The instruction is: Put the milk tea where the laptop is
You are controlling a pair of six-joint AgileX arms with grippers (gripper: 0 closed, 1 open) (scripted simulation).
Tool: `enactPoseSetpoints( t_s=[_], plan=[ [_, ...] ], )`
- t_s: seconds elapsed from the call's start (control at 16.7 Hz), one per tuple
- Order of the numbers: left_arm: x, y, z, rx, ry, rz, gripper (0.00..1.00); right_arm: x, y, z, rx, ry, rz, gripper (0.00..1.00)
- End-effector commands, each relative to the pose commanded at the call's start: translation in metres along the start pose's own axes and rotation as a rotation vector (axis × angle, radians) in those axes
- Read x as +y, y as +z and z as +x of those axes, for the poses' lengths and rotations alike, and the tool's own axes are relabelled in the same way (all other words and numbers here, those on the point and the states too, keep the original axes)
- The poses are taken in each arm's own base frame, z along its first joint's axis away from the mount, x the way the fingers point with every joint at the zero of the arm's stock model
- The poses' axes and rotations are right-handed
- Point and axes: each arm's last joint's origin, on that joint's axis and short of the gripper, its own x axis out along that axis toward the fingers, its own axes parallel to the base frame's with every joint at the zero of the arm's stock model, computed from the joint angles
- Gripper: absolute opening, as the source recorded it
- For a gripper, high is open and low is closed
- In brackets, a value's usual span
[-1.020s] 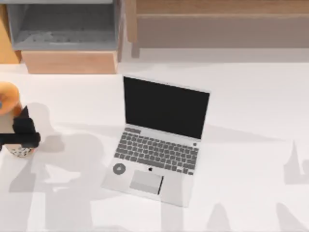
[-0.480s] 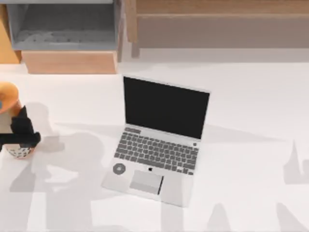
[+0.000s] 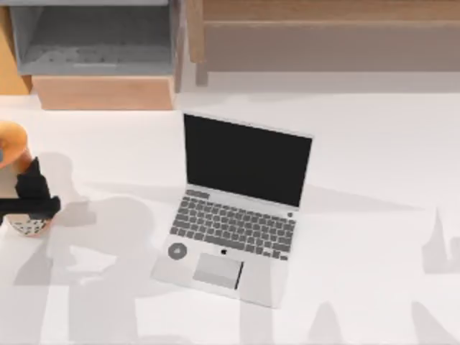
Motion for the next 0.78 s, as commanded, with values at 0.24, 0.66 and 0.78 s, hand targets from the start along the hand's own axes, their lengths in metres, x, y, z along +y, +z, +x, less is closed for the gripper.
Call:
enactPoseSetpoints(
  t_s=[0.24, 0.66, 0.78],
  plan=[
    [0.000, 0.003, -0.001, 0.001, 0.001, 0.002, 0.00, 0.000, 0.000, 0.000, 0.000, 0.000, 0.000, 1.00],
    [0.000, 0.008, -0.003, 0.007, 0.001, 0.003, 0.00, 0.000, 0.000, 0.000, 0.000, 0.000, 0.000, 1.00],
    [-0.001, 0.011, -0.002, -0.006, 0.001, 0.002, 0.00, 0.000, 0.000, 0.000, 0.000, 0.000, 0.000, 1.00]
  ],
)
